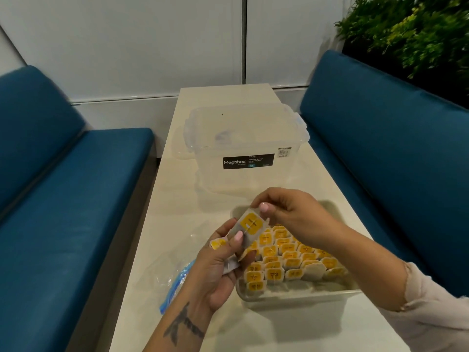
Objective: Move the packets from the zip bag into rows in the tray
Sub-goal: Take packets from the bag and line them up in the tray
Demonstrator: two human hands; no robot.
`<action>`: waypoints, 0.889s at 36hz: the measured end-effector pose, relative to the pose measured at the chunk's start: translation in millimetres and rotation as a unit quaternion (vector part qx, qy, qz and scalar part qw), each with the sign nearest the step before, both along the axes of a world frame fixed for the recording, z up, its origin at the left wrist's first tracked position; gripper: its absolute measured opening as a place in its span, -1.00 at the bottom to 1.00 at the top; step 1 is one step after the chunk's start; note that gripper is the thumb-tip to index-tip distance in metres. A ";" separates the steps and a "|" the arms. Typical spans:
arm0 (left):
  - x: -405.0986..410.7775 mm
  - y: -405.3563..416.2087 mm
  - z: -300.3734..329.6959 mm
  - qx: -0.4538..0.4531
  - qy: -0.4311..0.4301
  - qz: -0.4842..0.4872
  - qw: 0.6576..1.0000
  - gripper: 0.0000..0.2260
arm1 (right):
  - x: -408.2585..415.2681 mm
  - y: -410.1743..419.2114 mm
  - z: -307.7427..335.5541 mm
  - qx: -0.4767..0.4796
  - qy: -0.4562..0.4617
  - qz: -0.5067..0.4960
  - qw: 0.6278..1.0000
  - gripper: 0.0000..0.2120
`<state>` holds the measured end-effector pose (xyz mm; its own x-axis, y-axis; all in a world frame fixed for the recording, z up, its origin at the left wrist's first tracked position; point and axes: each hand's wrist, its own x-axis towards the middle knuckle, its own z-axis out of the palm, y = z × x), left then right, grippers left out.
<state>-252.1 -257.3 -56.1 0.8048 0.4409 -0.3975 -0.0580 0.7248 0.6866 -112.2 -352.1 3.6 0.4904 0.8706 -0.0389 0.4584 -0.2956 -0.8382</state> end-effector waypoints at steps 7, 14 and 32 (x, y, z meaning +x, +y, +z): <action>6.1 -5.7 0.9 0.001 -0.014 0.040 0.999 -0.67 | -4.4 -4.2 -8.4 -0.005 -0.010 -0.045 0.999 -0.92; 6.8 2.5 -1.4 -0.071 -0.038 0.080 0.994 -0.65 | 4.0 -20.3 -3.9 -0.007 -0.034 -0.063 0.997 -0.83; -1.1 9.5 1.0 -0.098 -0.033 0.093 0.990 -0.68 | -4.5 -41.7 -70.3 -0.286 -0.208 0.017 0.935 -0.94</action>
<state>-253.2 -247.8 -55.1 0.7437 0.5040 -0.4392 -0.2432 0.8159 0.5245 -116.7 -393.8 -66.8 0.5389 0.7814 -0.3146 0.7269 -0.6201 -0.2950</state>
